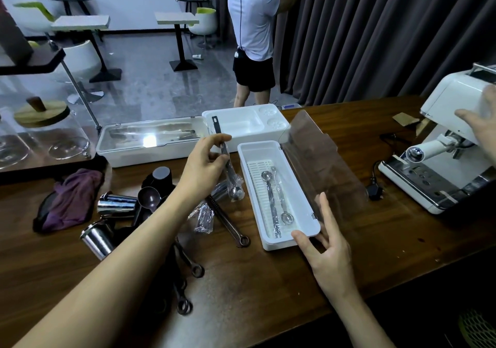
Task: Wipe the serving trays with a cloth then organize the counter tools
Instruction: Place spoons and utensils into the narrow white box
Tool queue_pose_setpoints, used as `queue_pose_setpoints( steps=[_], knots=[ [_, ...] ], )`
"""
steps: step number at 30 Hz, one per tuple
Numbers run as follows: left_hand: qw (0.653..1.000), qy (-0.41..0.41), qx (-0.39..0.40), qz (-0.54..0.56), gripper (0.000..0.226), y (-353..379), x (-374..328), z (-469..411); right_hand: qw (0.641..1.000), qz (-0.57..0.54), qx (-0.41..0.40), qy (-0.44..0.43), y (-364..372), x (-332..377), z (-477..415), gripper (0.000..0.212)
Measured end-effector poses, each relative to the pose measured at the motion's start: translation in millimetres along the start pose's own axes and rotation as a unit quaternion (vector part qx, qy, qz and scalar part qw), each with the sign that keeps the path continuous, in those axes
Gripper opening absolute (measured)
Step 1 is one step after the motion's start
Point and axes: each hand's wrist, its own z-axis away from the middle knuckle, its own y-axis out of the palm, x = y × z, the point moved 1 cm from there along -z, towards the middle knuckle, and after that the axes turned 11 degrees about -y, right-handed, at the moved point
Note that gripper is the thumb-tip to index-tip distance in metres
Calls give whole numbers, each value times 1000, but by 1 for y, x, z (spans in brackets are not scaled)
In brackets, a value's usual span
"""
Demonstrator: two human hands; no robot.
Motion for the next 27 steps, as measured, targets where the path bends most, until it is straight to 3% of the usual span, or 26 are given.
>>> queue_pose_setpoints(
  steps=[4,10,15,18,24,27],
  knots=[
    [998,-23,50,31,37,15,-14,-4,1000,-7,1,-2,0,0,1,91],
    [988,-22,125,-84,39,62,-23,-12,1000,-11,-1,-4,-1,1,1,89],
    [942,37,76,-324,43,78,-15,-16,1000,-9,-3,-8,-3,2,1,89],
    [912,33,71,-403,42,76,1,-17,1000,-5,0,-10,-2,1,0,90],
    [913,2,100,-394,53,76,9,-16,1000,2,3,-16,-1,1,-1,90],
    [930,35,85,-357,50,70,20,-19,1000,0,1,-17,-1,1,-1,91]
  ],
)
